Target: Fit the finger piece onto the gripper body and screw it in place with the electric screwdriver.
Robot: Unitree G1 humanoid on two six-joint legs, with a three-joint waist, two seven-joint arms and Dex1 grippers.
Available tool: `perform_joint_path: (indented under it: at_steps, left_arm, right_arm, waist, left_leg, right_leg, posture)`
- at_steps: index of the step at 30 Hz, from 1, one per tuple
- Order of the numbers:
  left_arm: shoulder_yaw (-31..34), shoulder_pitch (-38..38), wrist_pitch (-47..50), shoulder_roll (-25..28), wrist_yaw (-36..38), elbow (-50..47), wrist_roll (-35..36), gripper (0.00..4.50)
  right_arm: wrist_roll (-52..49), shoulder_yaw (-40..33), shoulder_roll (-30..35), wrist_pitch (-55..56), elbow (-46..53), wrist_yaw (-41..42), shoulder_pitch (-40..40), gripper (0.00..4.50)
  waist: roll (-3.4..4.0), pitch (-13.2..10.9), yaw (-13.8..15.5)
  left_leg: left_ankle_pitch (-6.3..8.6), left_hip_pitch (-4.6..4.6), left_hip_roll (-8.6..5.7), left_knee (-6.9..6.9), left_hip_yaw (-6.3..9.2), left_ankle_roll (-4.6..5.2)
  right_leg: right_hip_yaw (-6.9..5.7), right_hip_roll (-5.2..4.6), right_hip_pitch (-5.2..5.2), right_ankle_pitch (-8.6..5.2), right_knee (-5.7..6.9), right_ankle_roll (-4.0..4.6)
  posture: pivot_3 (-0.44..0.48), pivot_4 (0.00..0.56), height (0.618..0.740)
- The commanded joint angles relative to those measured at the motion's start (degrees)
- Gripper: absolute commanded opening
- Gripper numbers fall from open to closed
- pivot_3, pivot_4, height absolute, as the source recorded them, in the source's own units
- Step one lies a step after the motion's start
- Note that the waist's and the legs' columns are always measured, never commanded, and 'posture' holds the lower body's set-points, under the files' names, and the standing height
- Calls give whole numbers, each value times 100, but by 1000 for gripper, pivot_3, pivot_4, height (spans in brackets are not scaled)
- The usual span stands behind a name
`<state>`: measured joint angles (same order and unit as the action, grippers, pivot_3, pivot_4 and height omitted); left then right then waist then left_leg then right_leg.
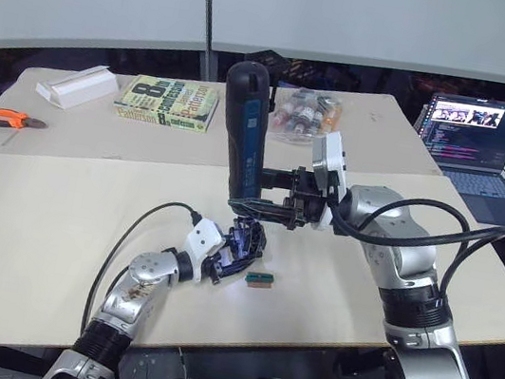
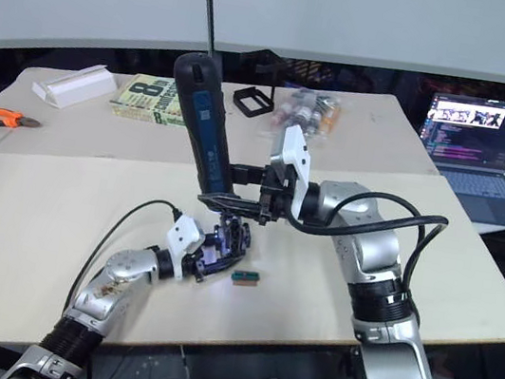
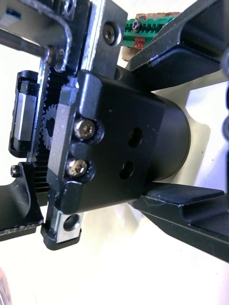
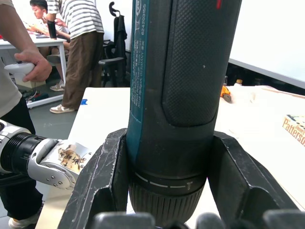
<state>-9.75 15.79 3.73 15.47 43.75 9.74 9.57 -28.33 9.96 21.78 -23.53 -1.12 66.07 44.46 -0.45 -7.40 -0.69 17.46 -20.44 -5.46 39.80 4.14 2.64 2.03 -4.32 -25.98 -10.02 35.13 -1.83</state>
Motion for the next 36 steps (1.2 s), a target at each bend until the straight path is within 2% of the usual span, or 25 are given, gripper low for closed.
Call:
perform_joint_path:
  at_steps: [1, 11, 22, 32, 33, 35, 36]
  left_arm:
    - [76, -27, -80, 5, 85, -209, 141, 2295]
    - [60, -101, -78, 30, 107, -142, 101, 2295]
    - [56, -134, -72, 37, 122, -50, 64, 2295]
    - [158, -144, -21, -42, 16, -76, 155, 2295]
    - [166, -167, -4, -29, 25, -125, 175, 3095]
    - [191, -238, 15, 22, 34, -258, 204, 3693]
    - [216, -280, 45, 54, 37, -341, 234, 4139]
  right_arm:
    - [237, 182, 78, -12, -191, 82, -131, 1931]
    - [-260, -178, 44, -193, 261, 341, 356, 1931]
    - [-638, -618, -177, 180, 337, 469, 504, 1931]
    - [-1143, -1007, -50, 137, 538, 755, 473, 1931]
    - [-1236, -1085, 1, 93, 595, 761, 468, 1931]
    - [-1406, -1228, 124, -31, 723, 752, 445, 1931]
    - [-1481, -1293, 193, -86, 783, 742, 430, 1931]
  waist:
    - [0, 0, 0]
    - [0, -1, -2]
    - [0, -1, -8]
    - [0, -2, -7]
    - [0, -2, -8]
    - [0, -2, -6]
    - [0, -2, -7]
  left_leg:
    - [0, 0, 0, 0, 0, 0]
    - [0, -16, 0, 0, 0, 0]
    - [0, -33, 0, 2, 0, 0]
    - [0, -32, 0, 2, 1, 0]
    - [1, -33, 0, 2, 0, 1]
    - [1, -33, 0, 2, 0, 1]
    - [1, -34, 0, 2, 0, 1]
  right_leg:
    - [0, 0, 0, 0, 0, 0]
    - [0, 0, -16, 0, -1, 0]
    - [-2, -1, -27, 0, -5, 0]
    - [-3, -1, -27, 0, -5, 0]
    - [-2, -2, -27, 0, -5, 0]
    - [-2, -2, -27, 0, -5, 0]
    - [-2, -2, -27, 0, -5, 0]
  posture:
    - [0, 150, 740]
    - [0, 150, 740]
    - [0, 150, 740]
    - [0, 150, 740]
    - [0, 150, 740]
    - [0, 150, 740]
    - [0, 150, 740]
